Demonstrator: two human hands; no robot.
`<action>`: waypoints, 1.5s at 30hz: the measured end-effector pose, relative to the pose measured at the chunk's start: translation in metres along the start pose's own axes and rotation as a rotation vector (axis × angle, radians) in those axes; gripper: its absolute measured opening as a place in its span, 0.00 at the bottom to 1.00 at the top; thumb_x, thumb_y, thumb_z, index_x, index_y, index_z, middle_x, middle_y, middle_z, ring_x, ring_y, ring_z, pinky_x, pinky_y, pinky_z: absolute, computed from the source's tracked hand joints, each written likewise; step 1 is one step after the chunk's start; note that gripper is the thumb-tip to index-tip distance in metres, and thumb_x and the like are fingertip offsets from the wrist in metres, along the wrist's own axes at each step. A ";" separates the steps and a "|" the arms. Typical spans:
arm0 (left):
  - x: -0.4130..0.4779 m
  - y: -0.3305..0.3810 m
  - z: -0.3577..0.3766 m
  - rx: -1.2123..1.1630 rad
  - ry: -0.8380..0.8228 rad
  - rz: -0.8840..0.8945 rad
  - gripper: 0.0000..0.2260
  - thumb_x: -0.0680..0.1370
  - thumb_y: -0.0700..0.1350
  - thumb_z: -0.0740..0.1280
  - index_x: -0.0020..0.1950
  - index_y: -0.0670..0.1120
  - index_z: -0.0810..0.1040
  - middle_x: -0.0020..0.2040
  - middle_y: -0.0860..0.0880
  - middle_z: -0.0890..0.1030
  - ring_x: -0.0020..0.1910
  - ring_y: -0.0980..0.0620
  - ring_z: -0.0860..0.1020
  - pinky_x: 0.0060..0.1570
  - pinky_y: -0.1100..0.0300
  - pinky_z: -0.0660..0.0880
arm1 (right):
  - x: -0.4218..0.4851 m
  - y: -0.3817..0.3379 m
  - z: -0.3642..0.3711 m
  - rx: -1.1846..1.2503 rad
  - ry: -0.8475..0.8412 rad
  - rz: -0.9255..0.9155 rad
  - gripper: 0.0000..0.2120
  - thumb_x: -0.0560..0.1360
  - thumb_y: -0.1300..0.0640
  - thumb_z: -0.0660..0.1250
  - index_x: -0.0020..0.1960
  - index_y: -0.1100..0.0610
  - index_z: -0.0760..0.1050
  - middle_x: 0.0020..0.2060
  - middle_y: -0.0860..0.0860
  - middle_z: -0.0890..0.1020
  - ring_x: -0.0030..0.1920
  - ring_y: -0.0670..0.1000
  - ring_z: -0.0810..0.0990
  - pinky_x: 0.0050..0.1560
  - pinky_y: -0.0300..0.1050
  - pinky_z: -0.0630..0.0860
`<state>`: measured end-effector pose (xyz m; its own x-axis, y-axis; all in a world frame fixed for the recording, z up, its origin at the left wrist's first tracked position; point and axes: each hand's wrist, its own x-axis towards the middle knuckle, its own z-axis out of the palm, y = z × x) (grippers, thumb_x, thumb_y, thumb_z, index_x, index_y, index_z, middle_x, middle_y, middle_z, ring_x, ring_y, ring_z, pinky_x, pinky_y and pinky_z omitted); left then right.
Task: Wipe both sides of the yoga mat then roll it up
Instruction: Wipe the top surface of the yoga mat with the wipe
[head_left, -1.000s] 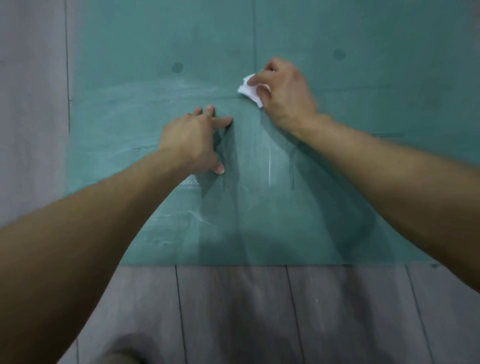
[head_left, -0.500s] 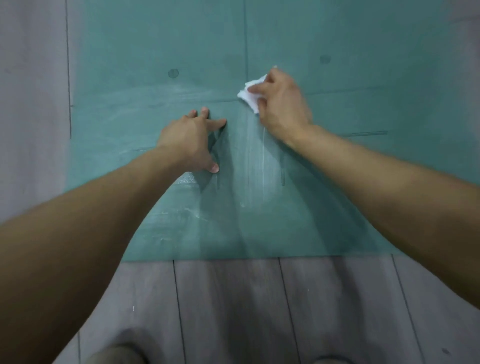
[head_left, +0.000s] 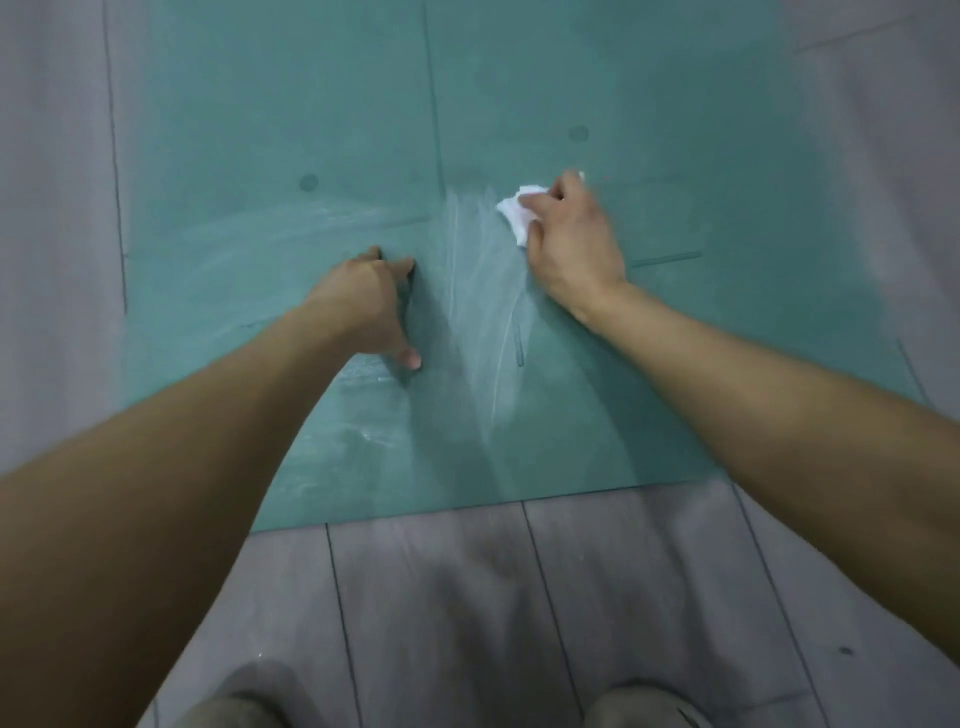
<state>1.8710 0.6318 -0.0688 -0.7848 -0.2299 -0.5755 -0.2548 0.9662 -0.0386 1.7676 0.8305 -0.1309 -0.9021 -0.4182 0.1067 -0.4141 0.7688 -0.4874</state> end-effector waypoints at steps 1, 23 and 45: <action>0.001 0.002 0.003 0.017 0.016 -0.011 0.59 0.60 0.59 0.87 0.84 0.53 0.60 0.81 0.41 0.63 0.75 0.38 0.71 0.71 0.49 0.72 | -0.023 -0.013 0.008 0.058 -0.040 -0.081 0.19 0.79 0.53 0.60 0.61 0.59 0.83 0.53 0.60 0.75 0.50 0.63 0.78 0.54 0.56 0.79; -0.001 0.001 0.012 -0.016 0.058 -0.062 0.61 0.63 0.60 0.86 0.86 0.59 0.50 0.87 0.48 0.50 0.83 0.42 0.58 0.73 0.42 0.70 | -0.022 0.077 -0.045 -0.125 0.161 0.273 0.19 0.82 0.49 0.58 0.63 0.56 0.83 0.56 0.61 0.78 0.52 0.64 0.80 0.61 0.53 0.74; 0.003 -0.004 0.028 -0.165 0.092 -0.104 0.62 0.60 0.54 0.88 0.85 0.61 0.53 0.87 0.50 0.49 0.84 0.44 0.55 0.76 0.39 0.67 | -0.020 0.022 -0.004 0.020 0.088 0.129 0.14 0.84 0.54 0.61 0.58 0.59 0.83 0.56 0.61 0.77 0.53 0.64 0.80 0.60 0.51 0.74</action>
<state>1.8856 0.6305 -0.0927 -0.7957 -0.3441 -0.4985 -0.4199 0.9065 0.0445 1.7759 0.8575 -0.1400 -0.9552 -0.2718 0.1171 -0.2922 0.8034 -0.5188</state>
